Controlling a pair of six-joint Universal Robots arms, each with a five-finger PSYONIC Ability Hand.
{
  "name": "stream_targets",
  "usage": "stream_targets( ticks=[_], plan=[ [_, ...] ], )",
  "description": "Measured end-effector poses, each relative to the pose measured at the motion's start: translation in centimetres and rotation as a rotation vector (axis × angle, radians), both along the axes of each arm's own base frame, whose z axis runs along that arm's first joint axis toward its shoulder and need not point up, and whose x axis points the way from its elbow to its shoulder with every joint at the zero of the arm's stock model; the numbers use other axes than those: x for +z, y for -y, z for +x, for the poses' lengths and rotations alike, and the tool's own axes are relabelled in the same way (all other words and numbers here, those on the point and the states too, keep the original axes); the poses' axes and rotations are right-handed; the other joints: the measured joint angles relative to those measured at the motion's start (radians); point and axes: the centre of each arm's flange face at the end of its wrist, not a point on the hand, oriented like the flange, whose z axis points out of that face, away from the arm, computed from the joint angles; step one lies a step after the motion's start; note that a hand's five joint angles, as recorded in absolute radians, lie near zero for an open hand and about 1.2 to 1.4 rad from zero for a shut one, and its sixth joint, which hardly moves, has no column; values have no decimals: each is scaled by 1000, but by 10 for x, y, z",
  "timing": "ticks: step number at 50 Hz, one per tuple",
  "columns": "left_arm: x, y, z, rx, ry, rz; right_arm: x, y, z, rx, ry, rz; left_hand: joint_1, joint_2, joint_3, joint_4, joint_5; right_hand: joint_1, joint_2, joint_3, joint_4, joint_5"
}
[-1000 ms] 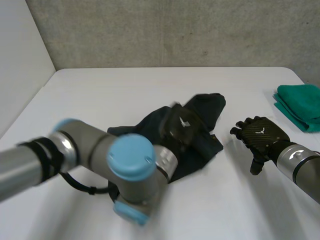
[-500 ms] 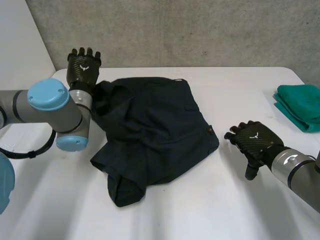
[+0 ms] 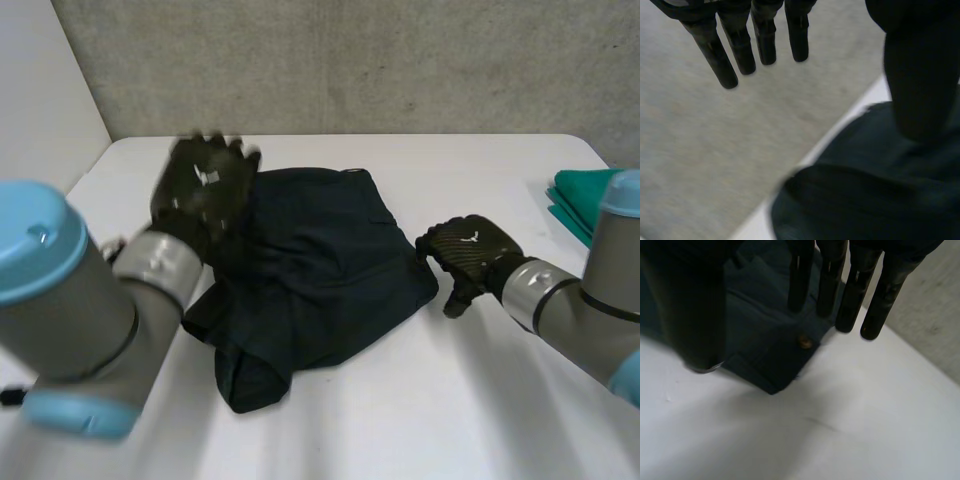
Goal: Fold the laundry.
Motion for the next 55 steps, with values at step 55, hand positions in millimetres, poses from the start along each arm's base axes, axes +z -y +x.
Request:
stream_targets(
  ticks=[55],
  plan=[
    [-108,42,13,166,60,270,-54,61,101,85,2,41,-10,5,15,-11,-13,-74,-111,-81,-77,-66]
  ],
)
